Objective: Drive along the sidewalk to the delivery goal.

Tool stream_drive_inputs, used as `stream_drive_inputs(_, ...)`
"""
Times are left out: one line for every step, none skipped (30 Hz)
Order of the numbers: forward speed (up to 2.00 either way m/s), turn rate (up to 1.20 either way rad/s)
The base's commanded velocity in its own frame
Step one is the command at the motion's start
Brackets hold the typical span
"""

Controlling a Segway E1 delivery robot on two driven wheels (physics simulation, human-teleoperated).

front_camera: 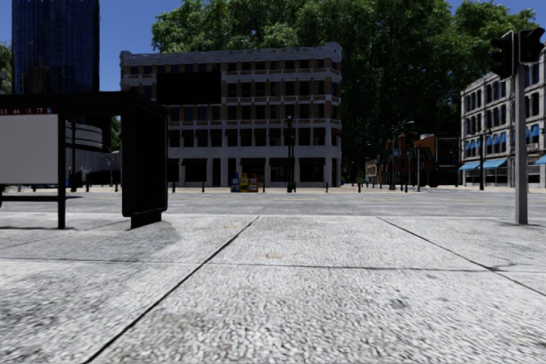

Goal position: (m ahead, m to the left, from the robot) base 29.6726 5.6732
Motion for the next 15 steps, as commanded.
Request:
stream_drive_inputs(1.56,0.00)
stream_drive_inputs(1.56,0.00)
stream_drive_inputs(1.56,0.00)
stream_drive_inputs(1.56,0.00)
stream_drive_inputs(1.56,0.00)
stream_drive_inputs(1.56,0.00)
stream_drive_inputs(1.56,0.00)
stream_drive_inputs(1.56,0.00)
stream_drive_inputs(1.56,0.00)
stream_drive_inputs(1.56,0.08)
stream_drive_inputs(1.56,0.26)
stream_drive_inputs(1.56,0.40)
stream_drive_inputs(1.56,0.40)
stream_drive_inputs(1.56,0.55)
stream_drive_inputs(1.56,0.70)
